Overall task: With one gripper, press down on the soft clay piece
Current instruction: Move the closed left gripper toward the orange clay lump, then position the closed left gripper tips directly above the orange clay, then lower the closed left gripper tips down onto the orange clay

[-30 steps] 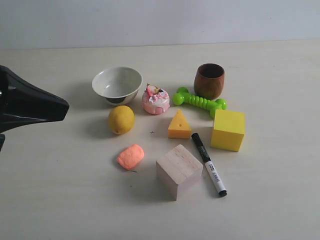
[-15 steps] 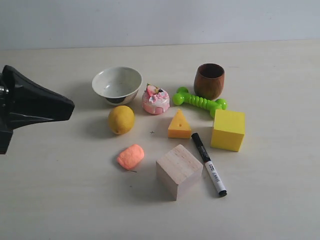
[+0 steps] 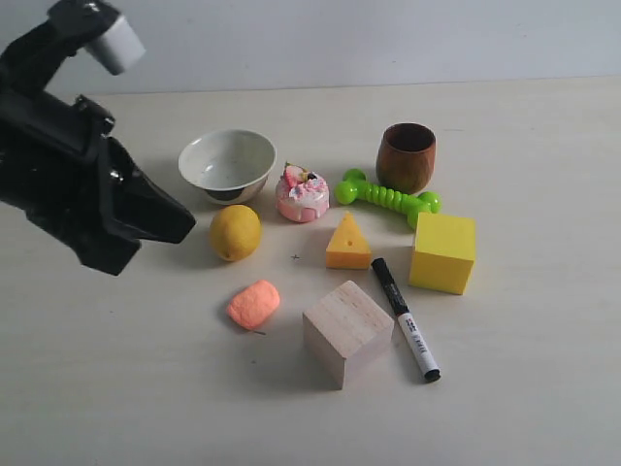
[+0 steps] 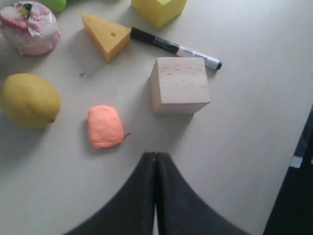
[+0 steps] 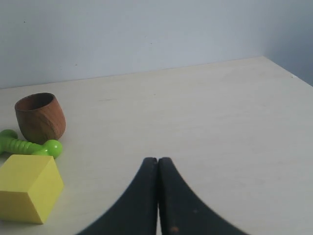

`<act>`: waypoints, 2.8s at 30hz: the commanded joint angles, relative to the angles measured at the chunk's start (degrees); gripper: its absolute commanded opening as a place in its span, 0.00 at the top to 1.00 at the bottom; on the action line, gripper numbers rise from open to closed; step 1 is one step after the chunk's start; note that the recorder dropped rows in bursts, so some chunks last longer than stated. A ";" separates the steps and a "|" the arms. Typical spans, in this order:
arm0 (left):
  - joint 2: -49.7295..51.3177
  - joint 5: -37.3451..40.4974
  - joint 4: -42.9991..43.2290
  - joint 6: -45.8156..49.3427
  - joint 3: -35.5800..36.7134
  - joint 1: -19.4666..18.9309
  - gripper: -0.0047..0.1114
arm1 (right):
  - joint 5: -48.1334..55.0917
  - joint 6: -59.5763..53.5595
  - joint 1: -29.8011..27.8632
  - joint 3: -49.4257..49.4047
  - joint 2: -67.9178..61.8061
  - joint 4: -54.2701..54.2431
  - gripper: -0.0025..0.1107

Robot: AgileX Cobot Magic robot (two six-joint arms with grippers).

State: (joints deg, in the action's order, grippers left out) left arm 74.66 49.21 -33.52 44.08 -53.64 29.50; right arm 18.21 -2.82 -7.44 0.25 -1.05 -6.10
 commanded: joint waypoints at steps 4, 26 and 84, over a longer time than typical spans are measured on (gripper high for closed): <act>8.33 3.21 17.74 -15.40 -9.03 7.11 0.96 | -0.28 -0.13 -0.21 -0.25 0.36 0.08 0.97; 30.75 1.99 17.72 -21.90 -14.33 7.92 0.96 | -0.28 -0.13 -0.21 -0.25 0.36 0.08 0.97; 38.01 -1.58 28.58 28.18 -19.55 11.27 0.96 | -0.28 -0.13 -0.21 -0.25 0.36 0.08 0.97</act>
State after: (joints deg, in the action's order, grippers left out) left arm 112.91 48.99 -4.87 71.69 -72.80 40.32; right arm 18.21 -2.82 -7.44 0.25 -1.05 -6.10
